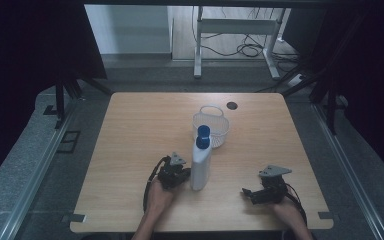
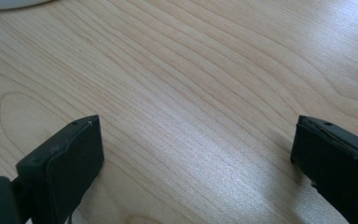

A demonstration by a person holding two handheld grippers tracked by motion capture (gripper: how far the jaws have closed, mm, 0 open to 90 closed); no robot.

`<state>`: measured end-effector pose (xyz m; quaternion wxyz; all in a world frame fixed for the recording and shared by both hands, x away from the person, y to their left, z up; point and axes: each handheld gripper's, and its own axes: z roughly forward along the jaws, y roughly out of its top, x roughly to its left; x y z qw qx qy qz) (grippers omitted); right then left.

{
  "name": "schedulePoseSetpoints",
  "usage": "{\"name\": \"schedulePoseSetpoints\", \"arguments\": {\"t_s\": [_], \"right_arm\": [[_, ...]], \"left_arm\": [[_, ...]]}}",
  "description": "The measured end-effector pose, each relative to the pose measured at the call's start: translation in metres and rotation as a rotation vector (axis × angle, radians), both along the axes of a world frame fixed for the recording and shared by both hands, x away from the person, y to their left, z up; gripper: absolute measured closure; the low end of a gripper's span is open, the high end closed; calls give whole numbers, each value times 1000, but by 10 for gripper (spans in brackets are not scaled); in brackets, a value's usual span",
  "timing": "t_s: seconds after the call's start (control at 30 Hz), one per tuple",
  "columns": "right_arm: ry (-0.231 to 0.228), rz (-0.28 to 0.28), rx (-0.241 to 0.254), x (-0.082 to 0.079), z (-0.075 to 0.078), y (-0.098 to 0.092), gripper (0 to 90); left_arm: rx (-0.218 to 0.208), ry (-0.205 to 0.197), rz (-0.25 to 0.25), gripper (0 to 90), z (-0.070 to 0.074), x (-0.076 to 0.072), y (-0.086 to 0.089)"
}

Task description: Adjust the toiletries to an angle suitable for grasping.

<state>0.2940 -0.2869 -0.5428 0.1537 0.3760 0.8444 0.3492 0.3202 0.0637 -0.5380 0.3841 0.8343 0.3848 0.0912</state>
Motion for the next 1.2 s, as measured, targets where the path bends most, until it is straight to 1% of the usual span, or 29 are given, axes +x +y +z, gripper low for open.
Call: {"name": "schedulePoseSetpoints", "arguments": {"t_s": [0.17, 0.4, 0.5, 0.57, 0.63, 0.87, 0.9, 1.0, 1.17, 1.2], "right_arm": [[0, 1, 0, 0, 0, 0, 18], [0, 1, -1, 0, 0, 0, 18], [0, 1, -1, 0, 0, 0, 18], [0, 1, -1, 0, 0, 0, 18], [0, 1, -1, 0, 0, 0, 19], [0, 0, -2, 0, 0, 0, 18], [0, 0, -2, 0, 0, 0, 18], [0, 1, -1, 0, 0, 0, 19], [0, 1, 0, 0, 0, 0, 18], [0, 1, 0, 0, 0, 0, 18]], "left_arm": [[11, 0, -14, 887, 1, -4, -3], [16, -1, -26, 885, 2, -10, -6], [12, 2, -26, 885, 2, -14, -8], [20, 2, -34, 884, 2, -16, -9], [16, 2, -33, 885, 3, -17, -10], [30, -3, -60, 879, 7, -26, -17], [38, -9, -72, 879, 8, -28, -19], [43, -10, -87, 879, 9, -32, -22], [42, -8, -96, 877, 10, -36, -25], [43, -5, -105, 876, 10, -38, -27]]}}
